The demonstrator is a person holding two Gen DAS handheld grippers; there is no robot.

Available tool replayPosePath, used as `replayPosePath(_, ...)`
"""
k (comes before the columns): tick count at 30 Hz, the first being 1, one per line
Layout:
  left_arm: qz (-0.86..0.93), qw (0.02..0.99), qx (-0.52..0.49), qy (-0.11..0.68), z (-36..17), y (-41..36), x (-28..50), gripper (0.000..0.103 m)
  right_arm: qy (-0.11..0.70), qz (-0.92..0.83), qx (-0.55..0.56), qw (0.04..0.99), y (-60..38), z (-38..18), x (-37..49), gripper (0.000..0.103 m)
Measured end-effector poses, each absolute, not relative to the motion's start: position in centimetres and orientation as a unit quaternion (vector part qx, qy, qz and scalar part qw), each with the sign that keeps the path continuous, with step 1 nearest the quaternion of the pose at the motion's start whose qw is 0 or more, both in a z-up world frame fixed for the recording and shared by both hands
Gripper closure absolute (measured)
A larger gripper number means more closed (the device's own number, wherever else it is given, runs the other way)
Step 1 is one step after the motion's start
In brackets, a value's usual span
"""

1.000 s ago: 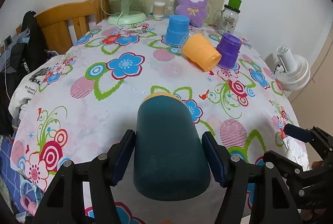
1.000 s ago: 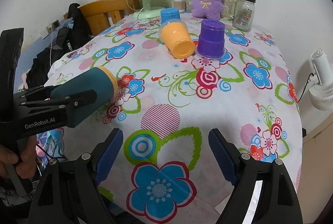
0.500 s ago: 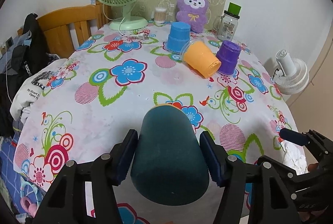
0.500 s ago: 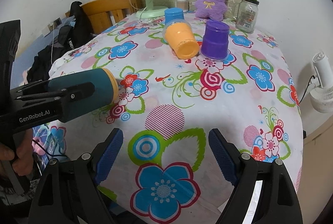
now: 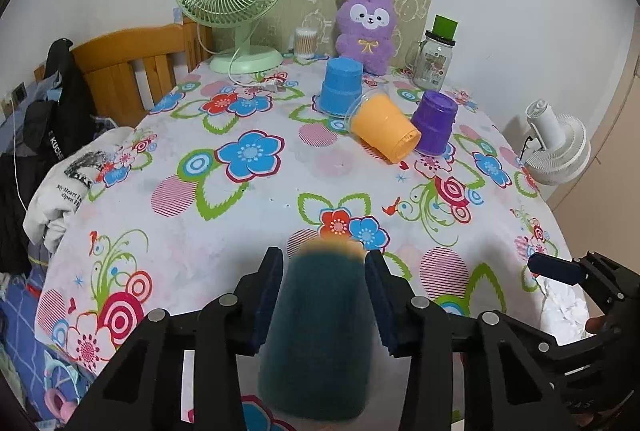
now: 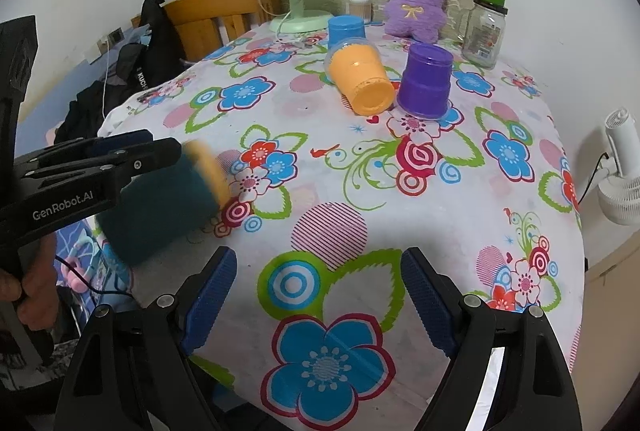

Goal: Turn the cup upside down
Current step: 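Rotate the teal cup in the left gripper so its yellow rim faces down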

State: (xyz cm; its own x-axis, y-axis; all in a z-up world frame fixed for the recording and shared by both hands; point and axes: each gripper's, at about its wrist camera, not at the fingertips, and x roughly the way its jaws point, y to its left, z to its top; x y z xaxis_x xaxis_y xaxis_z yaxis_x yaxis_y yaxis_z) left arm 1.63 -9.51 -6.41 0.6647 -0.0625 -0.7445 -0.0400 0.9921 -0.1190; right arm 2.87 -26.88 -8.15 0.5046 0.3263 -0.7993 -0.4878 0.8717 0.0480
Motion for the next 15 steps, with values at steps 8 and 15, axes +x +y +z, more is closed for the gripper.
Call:
replayPosePath(8,-0.006,0.907,-0.068,0.415,-6.6,-9.1,1.7,0.058,0.439,0.239,-0.1,0.86,-26.4,-8.2,2.7,0.017)
replayPosePath(15,-0.013,0.902,-0.062,0.428,-7.5,-8.2,-0.3,0.008,0.442,0.237,-0.099,0.859,-26.4,-8.2,2.8,0.017)
